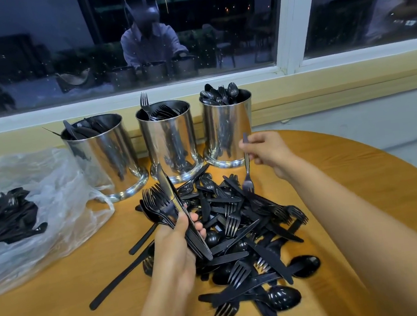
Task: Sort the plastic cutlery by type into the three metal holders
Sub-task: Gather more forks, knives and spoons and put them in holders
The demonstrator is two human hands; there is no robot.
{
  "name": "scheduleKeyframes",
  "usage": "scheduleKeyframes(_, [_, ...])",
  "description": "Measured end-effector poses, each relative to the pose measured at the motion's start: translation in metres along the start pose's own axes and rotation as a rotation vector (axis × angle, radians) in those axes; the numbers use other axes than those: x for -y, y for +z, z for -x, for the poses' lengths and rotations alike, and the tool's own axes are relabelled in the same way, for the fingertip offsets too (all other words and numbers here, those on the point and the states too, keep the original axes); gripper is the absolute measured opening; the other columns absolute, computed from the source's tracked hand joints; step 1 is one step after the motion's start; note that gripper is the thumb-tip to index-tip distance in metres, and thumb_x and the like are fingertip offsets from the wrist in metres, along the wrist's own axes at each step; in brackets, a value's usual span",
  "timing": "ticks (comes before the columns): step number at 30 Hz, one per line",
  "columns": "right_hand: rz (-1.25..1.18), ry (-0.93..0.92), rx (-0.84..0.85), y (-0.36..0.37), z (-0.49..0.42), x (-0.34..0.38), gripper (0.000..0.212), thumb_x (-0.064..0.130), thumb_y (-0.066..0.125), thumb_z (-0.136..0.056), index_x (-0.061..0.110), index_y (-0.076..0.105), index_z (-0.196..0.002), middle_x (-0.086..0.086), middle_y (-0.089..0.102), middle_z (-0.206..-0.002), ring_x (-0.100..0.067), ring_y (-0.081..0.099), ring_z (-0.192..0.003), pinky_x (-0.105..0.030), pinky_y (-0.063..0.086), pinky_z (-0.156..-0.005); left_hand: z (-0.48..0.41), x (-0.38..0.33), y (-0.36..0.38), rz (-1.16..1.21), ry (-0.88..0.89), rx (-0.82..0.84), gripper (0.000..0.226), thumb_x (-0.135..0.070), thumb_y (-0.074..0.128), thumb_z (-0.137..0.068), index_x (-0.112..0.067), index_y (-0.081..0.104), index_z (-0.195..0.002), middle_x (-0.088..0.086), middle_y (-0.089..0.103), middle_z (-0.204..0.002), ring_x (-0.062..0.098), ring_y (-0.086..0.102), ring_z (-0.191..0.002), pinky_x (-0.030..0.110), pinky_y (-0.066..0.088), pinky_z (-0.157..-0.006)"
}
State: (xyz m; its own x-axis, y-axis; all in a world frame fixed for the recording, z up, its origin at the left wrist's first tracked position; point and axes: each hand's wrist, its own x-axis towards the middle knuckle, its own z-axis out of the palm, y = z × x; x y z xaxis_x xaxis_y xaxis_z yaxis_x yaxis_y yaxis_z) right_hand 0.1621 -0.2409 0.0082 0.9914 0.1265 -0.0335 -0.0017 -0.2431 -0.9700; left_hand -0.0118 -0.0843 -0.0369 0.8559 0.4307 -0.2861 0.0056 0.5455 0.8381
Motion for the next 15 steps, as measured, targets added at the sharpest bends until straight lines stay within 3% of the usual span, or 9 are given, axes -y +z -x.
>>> scheduleKeyframes(4, [-0.159, -0.265, -0.174, -0.007, 0.040, 0.021, 0.004, 0.018, 0.064, -0.093, 0.017, 0.066, -0.095, 0.001, 0.061, -0.066, -0.005, 0.053, -0.052, -0.015, 0.044, -0.049, 0.003, -0.001, 0.002, 0.006, 0.000, 0.009, 0.018, -0.013, 0.043, -0.104, -0.010, 0.060, -0.106, 0.002, 0.058, -0.073, 0.015, 0.051, -0.064, 0.031, 0.047, -0.067])
scheduleKeyframes(9, [-0.365, -0.229, 0.049, 0.012, 0.092, -0.002, 0.029, 0.030, 0.050, -0.098, 0.005, 0.063, -0.095, -0.005, 0.066, -0.074, -0.014, 0.059, -0.061, -0.019, 0.046, -0.048, 0.004, 0.000, 0.003, -0.037, 0.004, -0.010, 0.018, -0.014, 0.043, -0.104, -0.009, 0.060, -0.101, 0.004, 0.059, -0.076, 0.017, 0.053, -0.067, 0.033, 0.047, -0.069])
scheduleKeyframes(12, [-0.297, -0.198, 0.110, 0.025, 0.110, -0.018, 0.011, 0.015, 0.051, -0.099, 0.011, 0.059, -0.105, -0.003, 0.070, -0.076, -0.012, 0.056, -0.059, -0.019, 0.045, -0.050, 0.005, 0.002, 0.003, -0.055, 0.013, -0.014, 0.018, -0.014, 0.043, -0.104, -0.008, 0.059, -0.099, 0.005, 0.059, -0.081, 0.016, 0.055, -0.071, 0.032, 0.048, -0.071])
scheduleKeyframes(15, [-0.222, -0.173, 0.190, 0.034, 0.119, -0.025, 0.014, 0.011, 0.055, -0.097, 0.015, 0.055, -0.110, -0.005, 0.075, -0.083, -0.009, 0.058, -0.060, -0.020, 0.046, -0.055, 0.004, 0.004, 0.004, -0.067, 0.015, -0.039, 0.020, -0.016, 0.042, -0.105, -0.008, 0.059, -0.099, 0.006, 0.061, -0.083, 0.016, 0.057, -0.073, 0.032, 0.049, -0.074])
